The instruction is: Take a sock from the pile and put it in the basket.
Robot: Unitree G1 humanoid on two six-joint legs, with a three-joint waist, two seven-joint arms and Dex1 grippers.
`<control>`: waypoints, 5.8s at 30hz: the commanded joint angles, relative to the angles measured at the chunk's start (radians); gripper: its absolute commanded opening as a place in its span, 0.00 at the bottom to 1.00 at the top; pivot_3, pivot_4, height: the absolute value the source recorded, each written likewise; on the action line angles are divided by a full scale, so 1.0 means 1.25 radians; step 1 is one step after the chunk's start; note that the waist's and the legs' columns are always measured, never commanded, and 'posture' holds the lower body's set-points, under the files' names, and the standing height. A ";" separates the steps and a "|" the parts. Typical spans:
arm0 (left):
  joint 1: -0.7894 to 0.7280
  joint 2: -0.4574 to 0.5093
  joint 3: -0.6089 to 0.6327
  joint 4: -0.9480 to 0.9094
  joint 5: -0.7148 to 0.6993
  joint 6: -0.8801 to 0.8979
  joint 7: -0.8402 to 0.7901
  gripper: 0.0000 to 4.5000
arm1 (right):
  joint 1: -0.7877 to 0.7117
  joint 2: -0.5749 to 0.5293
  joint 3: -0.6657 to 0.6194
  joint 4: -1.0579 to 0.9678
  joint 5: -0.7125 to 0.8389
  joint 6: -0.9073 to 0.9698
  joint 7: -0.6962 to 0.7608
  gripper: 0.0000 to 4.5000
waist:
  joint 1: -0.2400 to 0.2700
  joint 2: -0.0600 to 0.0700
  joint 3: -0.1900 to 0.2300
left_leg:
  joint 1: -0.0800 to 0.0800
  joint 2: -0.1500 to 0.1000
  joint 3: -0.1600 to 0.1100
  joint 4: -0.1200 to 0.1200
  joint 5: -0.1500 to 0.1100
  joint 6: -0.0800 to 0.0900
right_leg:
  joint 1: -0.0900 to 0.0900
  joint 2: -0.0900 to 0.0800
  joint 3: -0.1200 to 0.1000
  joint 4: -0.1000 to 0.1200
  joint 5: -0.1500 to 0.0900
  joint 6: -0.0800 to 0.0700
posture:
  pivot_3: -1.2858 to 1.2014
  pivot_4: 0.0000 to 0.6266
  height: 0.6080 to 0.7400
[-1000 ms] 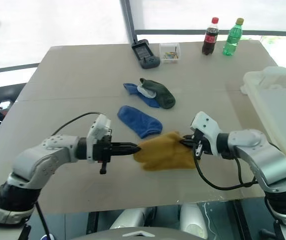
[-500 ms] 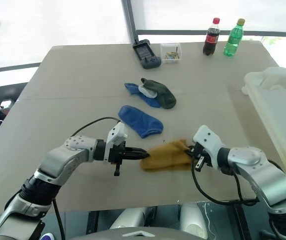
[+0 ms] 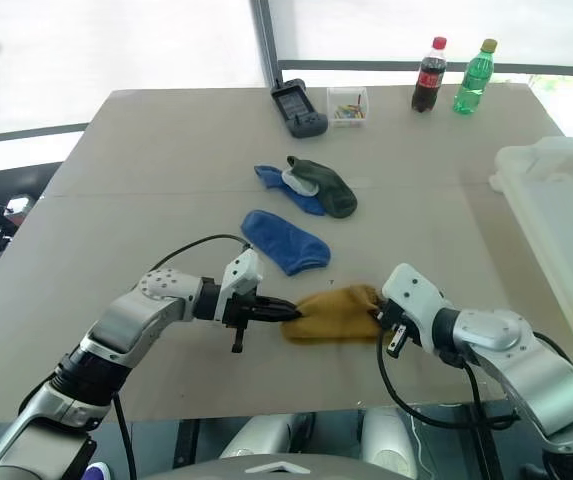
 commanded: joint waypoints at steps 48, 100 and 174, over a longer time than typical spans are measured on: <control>-0.014 -0.094 0.046 0.025 0.054 -0.065 0.008 0.75 | 0.163 0.087 -0.096 -0.003 -0.037 -0.198 -0.108 0.72 | 0.003 -0.005 -0.002 | 0.003 -0.002 0.001 0.003 -0.001 0.002 | 0.002 -0.002 -0.001 0.000 0.004 0.002 | 0.52 0.24 1.00; 0.045 -0.056 0.003 0.040 0.097 -0.095 0.014 0.04 | 0.199 0.060 -0.061 0.024 -0.033 -0.122 -0.102 0.00 | 0.007 -0.004 -0.006 | 0.010 -0.001 0.001 -0.001 -0.002 0.003 | 0.008 -0.001 -0.001 -0.003 0.004 0.002 | 0.52 0.24 1.00; -0.039 -0.155 0.377 0.012 -0.389 0.731 0.356 0.30 | 0.020 0.156 0.032 0.323 -0.145 -0.525 0.078 0.00 | 0.001 -0.003 0.001 | 0.009 0.000 0.002 -0.001 -0.002 0.002 | 0.005 0.001 0.000 -0.003 0.004 0.002 | 0.52 0.24 1.00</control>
